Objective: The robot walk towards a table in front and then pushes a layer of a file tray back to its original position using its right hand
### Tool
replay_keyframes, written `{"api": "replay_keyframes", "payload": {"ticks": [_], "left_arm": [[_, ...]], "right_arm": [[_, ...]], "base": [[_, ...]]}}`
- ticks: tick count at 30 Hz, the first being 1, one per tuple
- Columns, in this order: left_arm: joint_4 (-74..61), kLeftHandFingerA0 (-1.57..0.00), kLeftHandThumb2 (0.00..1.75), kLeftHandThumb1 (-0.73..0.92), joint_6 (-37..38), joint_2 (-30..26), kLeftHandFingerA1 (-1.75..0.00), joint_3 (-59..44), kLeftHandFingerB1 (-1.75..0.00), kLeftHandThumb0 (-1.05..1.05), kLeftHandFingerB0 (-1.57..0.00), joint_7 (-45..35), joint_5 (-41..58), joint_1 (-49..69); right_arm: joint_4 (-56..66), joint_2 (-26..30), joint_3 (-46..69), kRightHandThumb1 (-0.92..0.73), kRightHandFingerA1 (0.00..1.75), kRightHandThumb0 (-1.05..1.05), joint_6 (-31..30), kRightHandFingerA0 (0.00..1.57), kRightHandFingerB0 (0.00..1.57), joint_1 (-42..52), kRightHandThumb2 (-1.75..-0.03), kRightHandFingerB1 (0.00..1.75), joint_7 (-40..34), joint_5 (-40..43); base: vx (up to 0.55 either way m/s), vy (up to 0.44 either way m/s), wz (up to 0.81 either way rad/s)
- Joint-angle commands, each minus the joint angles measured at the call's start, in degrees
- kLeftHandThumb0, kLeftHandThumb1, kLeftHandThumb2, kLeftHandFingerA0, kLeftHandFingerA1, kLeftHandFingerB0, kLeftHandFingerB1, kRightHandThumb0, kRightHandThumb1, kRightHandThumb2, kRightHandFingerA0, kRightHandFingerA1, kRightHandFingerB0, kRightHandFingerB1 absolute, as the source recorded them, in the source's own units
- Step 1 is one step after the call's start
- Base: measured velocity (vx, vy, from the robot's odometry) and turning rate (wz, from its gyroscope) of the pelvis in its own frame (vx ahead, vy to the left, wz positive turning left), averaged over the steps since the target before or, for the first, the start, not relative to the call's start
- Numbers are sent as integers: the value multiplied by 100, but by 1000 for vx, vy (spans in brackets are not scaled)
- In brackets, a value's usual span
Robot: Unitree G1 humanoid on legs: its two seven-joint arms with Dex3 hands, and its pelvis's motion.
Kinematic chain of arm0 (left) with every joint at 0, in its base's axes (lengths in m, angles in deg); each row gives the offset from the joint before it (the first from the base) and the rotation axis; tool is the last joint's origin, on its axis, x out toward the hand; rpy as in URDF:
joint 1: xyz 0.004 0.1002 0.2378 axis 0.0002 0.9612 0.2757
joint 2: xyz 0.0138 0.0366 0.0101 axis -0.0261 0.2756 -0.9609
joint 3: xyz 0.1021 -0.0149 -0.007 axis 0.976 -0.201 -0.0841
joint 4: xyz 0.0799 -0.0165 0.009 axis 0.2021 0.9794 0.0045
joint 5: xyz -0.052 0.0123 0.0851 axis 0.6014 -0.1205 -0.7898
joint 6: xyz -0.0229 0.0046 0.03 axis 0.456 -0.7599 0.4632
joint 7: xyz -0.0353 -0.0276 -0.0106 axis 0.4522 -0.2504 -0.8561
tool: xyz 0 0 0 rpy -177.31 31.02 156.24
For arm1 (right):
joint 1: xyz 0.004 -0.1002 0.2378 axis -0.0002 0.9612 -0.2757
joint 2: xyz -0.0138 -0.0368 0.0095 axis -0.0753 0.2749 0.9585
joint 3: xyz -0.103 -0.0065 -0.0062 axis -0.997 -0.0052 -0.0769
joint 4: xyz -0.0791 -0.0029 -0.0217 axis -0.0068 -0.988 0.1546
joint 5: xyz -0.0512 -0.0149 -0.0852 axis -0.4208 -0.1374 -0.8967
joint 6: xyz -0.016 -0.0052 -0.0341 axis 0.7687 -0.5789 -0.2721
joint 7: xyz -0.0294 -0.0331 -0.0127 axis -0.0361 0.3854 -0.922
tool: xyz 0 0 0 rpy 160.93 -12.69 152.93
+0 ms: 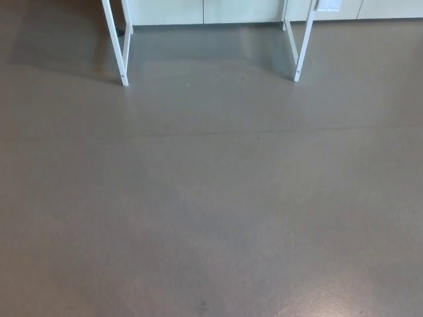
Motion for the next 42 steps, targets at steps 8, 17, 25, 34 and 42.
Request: {"api": "replay_keyframes", "payload": {"ticks": [8,17,25,34,42], "left_arm": [[126,-43,59,63,600,-220,-38,-97,-34,-18,-36,-499,253,364],[170,-47,58,62,521,-263,-39,-12,-34,-17,-37,-540,219,316],[101,-46,58,62,487,-301,-38,64,-34,-19,-37,-547,172,352],[197,-47,58,62,516,-349,-38,109,-34,-21,-38,-567,162,295],[142,-47,58,62,409,-372,-39,117,-34,-19,-38,-607,235,269]], "right_arm": [[-687,122,153,-35,70,-67,1313,69,51,262,-78,60,321,262],[-1049,165,124,-34,71,-70,1466,70,54,145,-77,61,241,213],[-1121,196,72,-34,70,-69,1640,70,54,169,-78,61,252,205],[-1249,210,48,-35,70,-71,1752,70,53,145,-78,61,345,252],[-1212,203,6,-35,71,-69,1779,70,53,159,-78,62,321,245]], "base": [[0,0,0],[0,0,0],[28,-39,2],[115,296,-12],[112,70,4]]}}
